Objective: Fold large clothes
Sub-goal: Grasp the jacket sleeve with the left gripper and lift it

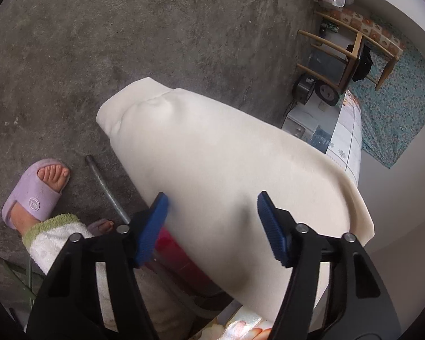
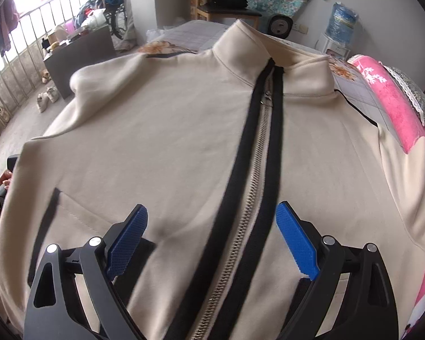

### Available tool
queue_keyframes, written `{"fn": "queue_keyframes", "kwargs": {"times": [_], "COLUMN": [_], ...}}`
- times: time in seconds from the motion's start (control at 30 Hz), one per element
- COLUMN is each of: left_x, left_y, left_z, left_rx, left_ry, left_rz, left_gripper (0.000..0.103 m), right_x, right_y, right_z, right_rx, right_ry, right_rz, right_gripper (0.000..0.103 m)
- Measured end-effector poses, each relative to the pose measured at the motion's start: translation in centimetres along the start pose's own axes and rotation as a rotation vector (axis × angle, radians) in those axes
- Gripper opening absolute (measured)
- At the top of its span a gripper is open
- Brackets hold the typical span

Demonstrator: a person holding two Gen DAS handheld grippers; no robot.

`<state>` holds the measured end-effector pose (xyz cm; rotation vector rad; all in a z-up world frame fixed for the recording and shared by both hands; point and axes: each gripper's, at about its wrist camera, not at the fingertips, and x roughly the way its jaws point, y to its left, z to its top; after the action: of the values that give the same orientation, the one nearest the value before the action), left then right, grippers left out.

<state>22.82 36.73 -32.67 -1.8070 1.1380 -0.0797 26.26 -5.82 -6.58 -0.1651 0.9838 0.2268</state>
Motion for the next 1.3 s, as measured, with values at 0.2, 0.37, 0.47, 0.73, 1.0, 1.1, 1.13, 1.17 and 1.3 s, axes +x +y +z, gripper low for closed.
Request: {"fn": "queue_keyframes", "kwargs": {"times": [0.2,0.37,0.47,0.73,1.0,1.1,1.13,1.17,1.3], "left_x": [-0.6,-3.6,-6.6,-6.5,-0.9,0.4,0.7,0.9,2.3], "left_y": [-2.5,-4.5,-6.7,-5.2,-1.2,-1.4,-1.4,-1.5,-1.6], "left_z": [0.0,-0.7,-1.5,-3.2,-4.3,-2.8,-2.2,-1.7,-0.5], "left_rx": [0.077,0.157,0.226,0.151,0.081,0.082,0.078,0.073,0.073], "left_ry": [-0.026,-0.149,-0.243,-0.055,0.15,0.153,0.149,0.143,0.141], "left_rz": [-0.002,0.035,0.059,-0.008,-0.14,-0.175,-0.189,-0.205,-0.211], "left_gripper": [0.008,0.0,0.0,0.061,0.082,0.082,0.082,0.081,0.061], "right_x": [0.8,1.0,0.8,-0.6,-0.4,-0.3,-0.2,-0.2,0.0], "right_y": [-1.4,-1.3,-1.6,-2.4,-1.3,-0.8,-0.6,-0.6,-0.6], "right_z": [-0.4,-0.4,-0.5,-0.7,-0.6,-0.2,-0.1,0.0,0.3], "right_rx": [0.071,0.075,0.093,0.143,0.111,0.099,0.099,0.101,0.12], "right_ry": [0.004,-0.019,-0.025,-0.047,-0.032,-0.034,-0.036,-0.039,-0.039], "right_rz": [0.037,0.037,0.051,0.124,0.114,0.079,0.068,0.063,0.048], "right_gripper": [0.09,0.09,0.09,0.09,0.09,0.09,0.09,0.09,0.09]}}
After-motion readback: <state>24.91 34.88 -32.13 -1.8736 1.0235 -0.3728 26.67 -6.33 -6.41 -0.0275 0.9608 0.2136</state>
